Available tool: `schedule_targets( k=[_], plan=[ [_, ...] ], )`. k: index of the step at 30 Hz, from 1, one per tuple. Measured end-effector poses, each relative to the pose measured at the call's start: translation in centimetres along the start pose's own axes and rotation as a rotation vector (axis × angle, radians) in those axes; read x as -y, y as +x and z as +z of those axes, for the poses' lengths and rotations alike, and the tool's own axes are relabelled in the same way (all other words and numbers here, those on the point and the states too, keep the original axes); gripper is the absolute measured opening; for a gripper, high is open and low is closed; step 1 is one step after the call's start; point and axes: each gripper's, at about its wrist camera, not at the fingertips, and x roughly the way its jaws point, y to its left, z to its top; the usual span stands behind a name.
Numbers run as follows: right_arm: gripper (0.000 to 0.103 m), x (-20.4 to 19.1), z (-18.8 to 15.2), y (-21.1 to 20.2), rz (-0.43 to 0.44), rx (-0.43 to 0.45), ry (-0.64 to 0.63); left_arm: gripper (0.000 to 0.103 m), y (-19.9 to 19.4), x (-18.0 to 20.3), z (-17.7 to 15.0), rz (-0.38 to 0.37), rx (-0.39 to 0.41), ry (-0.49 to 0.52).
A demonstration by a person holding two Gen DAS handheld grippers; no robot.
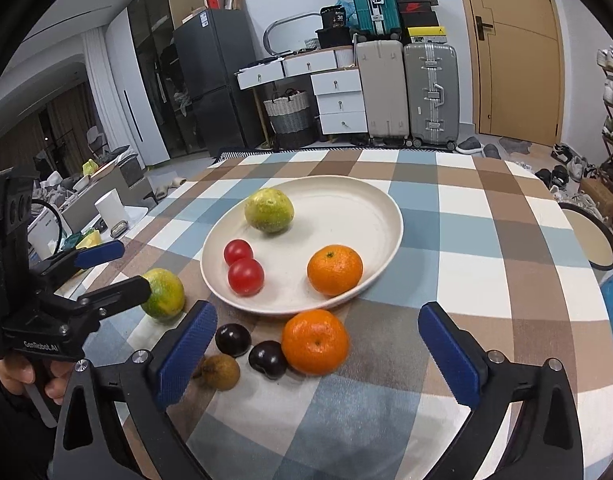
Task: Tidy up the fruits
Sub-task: 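Withdraw both tools from the plate back over the remaining fruits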
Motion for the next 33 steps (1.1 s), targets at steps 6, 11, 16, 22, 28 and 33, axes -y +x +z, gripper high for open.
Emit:
schedule_targets(
  k=[6,11,16,22,28,33],
  plan=[
    [0.103,-0.1,-0.6,-0.1,-0.014,-0.011,-0.005,0.102,0.0,-1.6,-1.1,0.010,-0.018,-0.040],
    [0.103,0.0,-0.7,0.1,-0.026,-0.027,-0.007,0.102,0.9,-1.7,-1.2,0.011,-0.039,-0.048],
    [0.103,0.4,-0.8,0.3,-0.034,-0.045,0.012,0.102,2.0,-1.4,-1.5,0.013,-0.074,-0.043],
    [0.103,1.0,-0.9,0.7,-0.021,-0.066,0.042,0.102,2.5,-1.6,-1.5,0.006,-0.088,-0.062],
    [0.103,0.8,-0.9,0.9,-0.017,-0.078,0.030,0.102,2.6,-1.8,-1.5,0.005,-0.092,-0.074],
    [0.102,0.7,-1.0,1.1,-0.011,-0.088,0.028,0.102,2.7,-1.8,-1.6,0.008,-0.094,-0.075]
  ],
)
